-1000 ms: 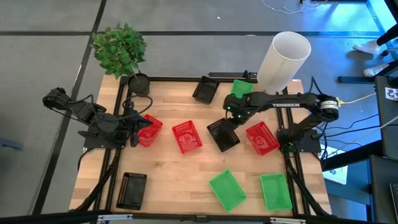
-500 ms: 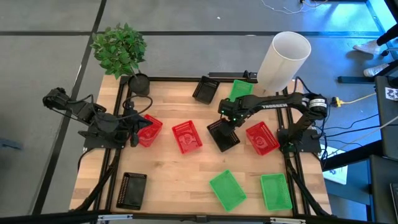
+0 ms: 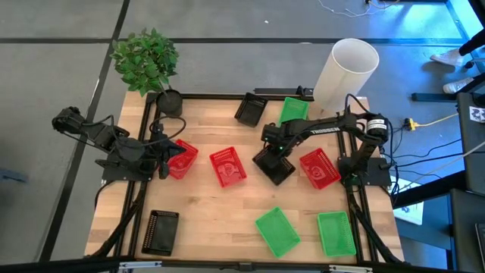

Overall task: Stack baskets by color
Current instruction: Stack the middle black bin on the top black bin

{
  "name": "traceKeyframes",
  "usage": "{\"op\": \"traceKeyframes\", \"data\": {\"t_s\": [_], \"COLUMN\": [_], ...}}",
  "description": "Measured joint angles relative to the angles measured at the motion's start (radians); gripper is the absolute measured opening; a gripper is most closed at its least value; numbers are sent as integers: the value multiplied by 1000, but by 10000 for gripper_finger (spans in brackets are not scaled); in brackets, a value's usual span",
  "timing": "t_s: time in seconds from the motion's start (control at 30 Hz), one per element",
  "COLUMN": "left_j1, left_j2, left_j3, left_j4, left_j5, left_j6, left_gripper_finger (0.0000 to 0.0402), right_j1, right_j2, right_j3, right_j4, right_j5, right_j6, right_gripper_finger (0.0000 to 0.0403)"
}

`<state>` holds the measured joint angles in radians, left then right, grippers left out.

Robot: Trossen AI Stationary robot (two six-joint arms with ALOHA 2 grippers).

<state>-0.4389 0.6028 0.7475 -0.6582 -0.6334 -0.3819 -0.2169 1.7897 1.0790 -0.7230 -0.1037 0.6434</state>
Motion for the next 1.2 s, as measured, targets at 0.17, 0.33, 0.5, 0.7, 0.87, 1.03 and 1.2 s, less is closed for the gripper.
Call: {"op": "traceKeyframes", "data": {"t_s": [0.17,0.33,0.5,0.7,0.87,1.03,1.2], "left_j1": [0,0,0,0,0,0,0], "left_j2": [0,0,0,0,0,0,0], "left_j3": [0,0,0,0,0,0,0], "left_j4": [-4,-4,-4,-4,-4,-4,-4], "left_j5": [0,0,0,0,0,0,0], "left_j6": [0,22,26,26,26,26,26], "left_gripper_finger": [0,0,0,0,0,0,0], "right_j1": [0,0,-9,-46,-92,-149,-203], "right_j2": [-2,-2,-2,-2,-3,-3,6], "right_j3": [23,131,302,507,605,621,617], "right_j4": [6,-3,-23,-101,-112,-59,6], "right_j5": [3,6,6,54,212,234,176], "right_j6": [-15,-56,-195,-608,-863,-1066,-1151], "right_gripper_finger": [4,3,2,1,1,0,0]}}
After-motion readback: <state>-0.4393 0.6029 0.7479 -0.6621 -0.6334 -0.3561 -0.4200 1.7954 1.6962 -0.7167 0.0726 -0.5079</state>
